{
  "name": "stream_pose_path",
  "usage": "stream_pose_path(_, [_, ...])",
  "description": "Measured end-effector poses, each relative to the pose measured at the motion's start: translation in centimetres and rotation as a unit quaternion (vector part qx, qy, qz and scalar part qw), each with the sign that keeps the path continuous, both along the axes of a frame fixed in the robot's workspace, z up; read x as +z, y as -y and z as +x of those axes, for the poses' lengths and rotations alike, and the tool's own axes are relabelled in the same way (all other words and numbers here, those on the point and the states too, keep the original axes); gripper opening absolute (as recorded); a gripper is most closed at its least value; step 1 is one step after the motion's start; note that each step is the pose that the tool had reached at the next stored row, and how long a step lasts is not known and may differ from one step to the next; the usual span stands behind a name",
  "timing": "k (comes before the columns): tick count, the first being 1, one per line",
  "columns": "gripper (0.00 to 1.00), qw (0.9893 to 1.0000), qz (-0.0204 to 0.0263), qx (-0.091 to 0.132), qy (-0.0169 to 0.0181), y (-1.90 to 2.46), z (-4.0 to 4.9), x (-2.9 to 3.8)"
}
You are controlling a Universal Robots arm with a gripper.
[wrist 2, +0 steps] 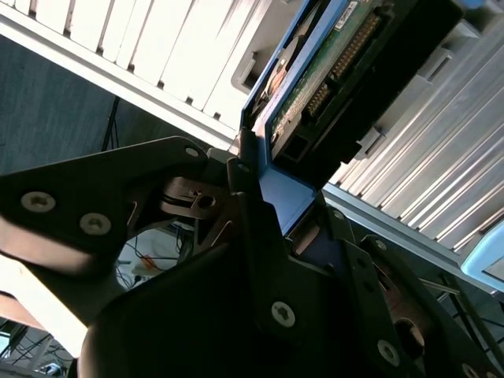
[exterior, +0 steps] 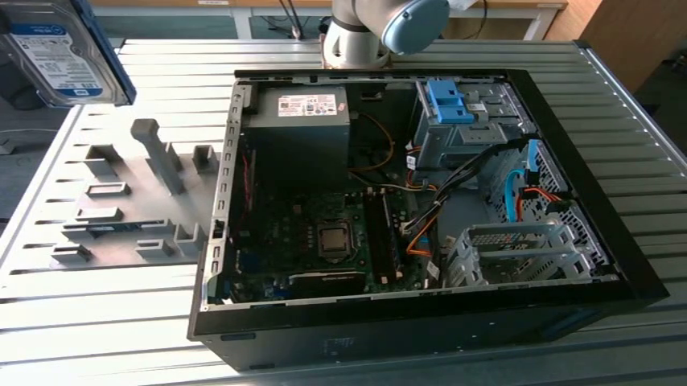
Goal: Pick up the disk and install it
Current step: 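Pick up the disk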
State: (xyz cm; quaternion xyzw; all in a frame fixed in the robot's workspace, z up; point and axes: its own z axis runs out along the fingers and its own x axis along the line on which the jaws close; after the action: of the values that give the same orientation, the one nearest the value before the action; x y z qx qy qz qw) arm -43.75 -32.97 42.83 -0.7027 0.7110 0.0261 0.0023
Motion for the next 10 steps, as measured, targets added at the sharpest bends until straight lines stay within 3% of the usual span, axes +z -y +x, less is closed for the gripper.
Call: stream_pose_path(10, [0.36,1.0000,0.0000,0.000,0.0000,0.00,0.00,0.68])
